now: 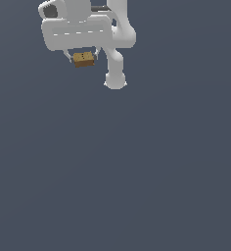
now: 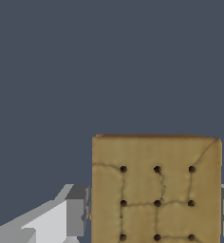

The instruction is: Pick up the object and move it to a goal position.

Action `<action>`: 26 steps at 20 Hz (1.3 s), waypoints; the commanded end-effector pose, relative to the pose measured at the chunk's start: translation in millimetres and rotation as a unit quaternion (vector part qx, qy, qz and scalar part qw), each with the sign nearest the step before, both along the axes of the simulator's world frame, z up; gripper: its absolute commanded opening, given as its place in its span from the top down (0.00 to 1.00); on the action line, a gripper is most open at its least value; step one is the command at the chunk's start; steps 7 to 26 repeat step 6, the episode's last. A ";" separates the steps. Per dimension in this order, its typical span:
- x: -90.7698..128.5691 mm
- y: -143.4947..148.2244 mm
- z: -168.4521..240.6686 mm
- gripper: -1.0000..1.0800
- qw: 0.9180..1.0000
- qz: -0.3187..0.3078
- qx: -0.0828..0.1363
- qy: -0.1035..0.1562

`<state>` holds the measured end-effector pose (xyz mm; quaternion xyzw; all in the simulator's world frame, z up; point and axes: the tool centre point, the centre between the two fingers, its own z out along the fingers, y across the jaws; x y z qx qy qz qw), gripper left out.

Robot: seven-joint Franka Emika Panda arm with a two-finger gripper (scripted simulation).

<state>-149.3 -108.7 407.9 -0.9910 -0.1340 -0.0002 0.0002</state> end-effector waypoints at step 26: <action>1.6 -0.1 -1.2 1.00 1.000 0.000 0.000 0.000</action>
